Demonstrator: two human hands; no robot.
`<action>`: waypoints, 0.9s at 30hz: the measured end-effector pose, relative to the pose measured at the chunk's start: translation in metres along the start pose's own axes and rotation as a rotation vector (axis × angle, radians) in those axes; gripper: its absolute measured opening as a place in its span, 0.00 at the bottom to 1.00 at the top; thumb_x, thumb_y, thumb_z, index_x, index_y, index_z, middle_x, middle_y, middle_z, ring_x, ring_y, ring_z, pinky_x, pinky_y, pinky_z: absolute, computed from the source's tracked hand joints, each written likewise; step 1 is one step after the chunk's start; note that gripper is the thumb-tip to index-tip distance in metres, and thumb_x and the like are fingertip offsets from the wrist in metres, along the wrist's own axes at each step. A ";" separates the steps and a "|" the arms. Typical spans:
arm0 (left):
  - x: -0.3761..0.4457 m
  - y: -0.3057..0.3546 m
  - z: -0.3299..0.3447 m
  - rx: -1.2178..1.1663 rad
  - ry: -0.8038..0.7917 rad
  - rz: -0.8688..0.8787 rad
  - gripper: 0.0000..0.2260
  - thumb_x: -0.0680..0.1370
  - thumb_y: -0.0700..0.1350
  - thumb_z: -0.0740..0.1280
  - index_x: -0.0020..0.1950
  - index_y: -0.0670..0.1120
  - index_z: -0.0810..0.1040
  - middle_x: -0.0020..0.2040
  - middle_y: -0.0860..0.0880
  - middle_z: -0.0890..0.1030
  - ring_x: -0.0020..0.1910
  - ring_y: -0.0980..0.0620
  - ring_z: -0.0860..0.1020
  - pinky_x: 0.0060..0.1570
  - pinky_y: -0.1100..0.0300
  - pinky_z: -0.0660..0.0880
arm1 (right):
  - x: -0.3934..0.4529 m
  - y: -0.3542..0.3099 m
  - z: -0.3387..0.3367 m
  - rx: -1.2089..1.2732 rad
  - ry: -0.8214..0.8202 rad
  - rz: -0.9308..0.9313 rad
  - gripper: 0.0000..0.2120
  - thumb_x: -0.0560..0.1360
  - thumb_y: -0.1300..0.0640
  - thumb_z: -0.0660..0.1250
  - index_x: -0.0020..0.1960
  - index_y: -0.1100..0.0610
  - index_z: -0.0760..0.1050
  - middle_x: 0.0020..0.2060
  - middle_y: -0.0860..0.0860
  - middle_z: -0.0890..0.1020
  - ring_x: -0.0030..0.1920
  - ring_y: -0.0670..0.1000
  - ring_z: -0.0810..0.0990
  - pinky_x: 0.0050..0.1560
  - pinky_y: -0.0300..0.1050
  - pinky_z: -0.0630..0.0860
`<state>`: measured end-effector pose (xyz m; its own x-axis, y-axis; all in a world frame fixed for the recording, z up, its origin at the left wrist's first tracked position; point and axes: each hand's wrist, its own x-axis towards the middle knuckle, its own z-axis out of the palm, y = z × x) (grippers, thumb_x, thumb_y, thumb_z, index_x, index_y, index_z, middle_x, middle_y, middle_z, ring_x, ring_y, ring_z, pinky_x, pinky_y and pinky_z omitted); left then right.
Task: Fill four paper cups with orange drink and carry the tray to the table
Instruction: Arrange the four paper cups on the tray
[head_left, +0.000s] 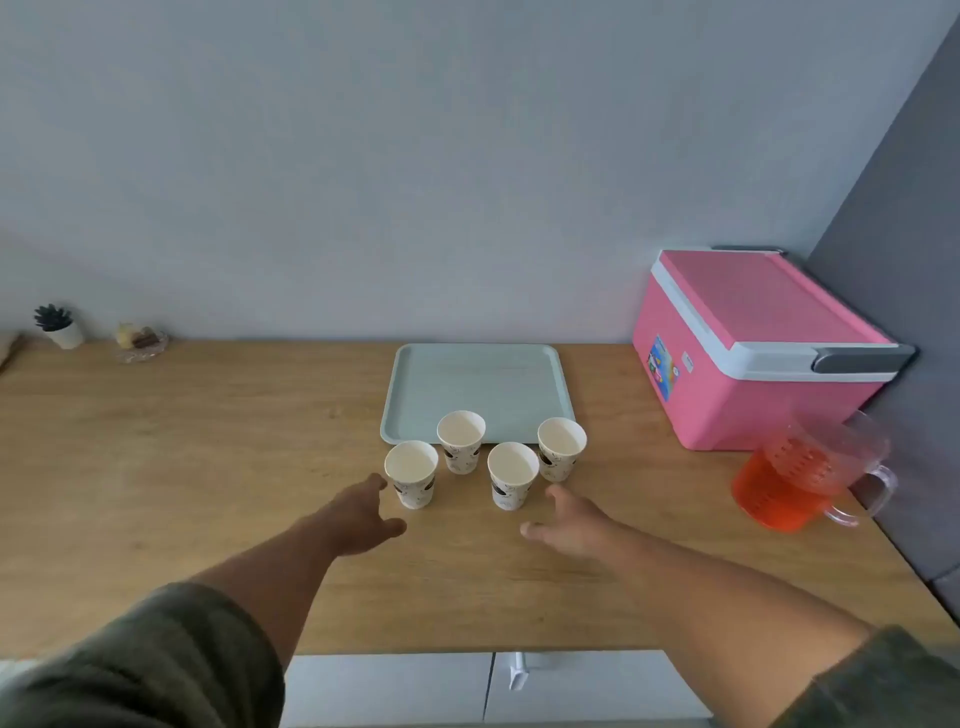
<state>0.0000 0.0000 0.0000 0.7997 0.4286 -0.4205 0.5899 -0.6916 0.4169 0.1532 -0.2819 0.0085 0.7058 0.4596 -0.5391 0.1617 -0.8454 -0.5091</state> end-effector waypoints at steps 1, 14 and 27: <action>0.004 0.001 0.003 -0.050 0.030 0.003 0.38 0.74 0.57 0.74 0.78 0.45 0.62 0.71 0.43 0.75 0.66 0.45 0.76 0.65 0.50 0.74 | 0.005 0.001 0.003 0.036 0.027 0.007 0.47 0.77 0.40 0.73 0.86 0.54 0.54 0.83 0.54 0.64 0.81 0.55 0.66 0.75 0.51 0.69; 0.036 0.011 0.031 -0.464 0.234 -0.170 0.40 0.66 0.52 0.83 0.72 0.43 0.68 0.65 0.45 0.75 0.61 0.47 0.74 0.53 0.55 0.71 | 0.048 -0.003 0.034 0.372 0.176 0.080 0.48 0.62 0.37 0.79 0.77 0.39 0.64 0.64 0.48 0.82 0.52 0.51 0.80 0.59 0.52 0.82; 0.057 0.008 0.048 -0.642 0.321 -0.162 0.41 0.56 0.62 0.81 0.65 0.50 0.77 0.57 0.50 0.81 0.57 0.49 0.80 0.57 0.46 0.79 | 0.061 -0.007 0.039 0.453 0.215 0.007 0.28 0.70 0.45 0.82 0.64 0.42 0.73 0.57 0.41 0.81 0.60 0.46 0.79 0.59 0.42 0.73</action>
<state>0.0445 -0.0087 -0.0594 0.6327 0.7134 -0.3014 0.5740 -0.1708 0.8008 0.1684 -0.2377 -0.0472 0.8395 0.3479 -0.4173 -0.1254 -0.6232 -0.7719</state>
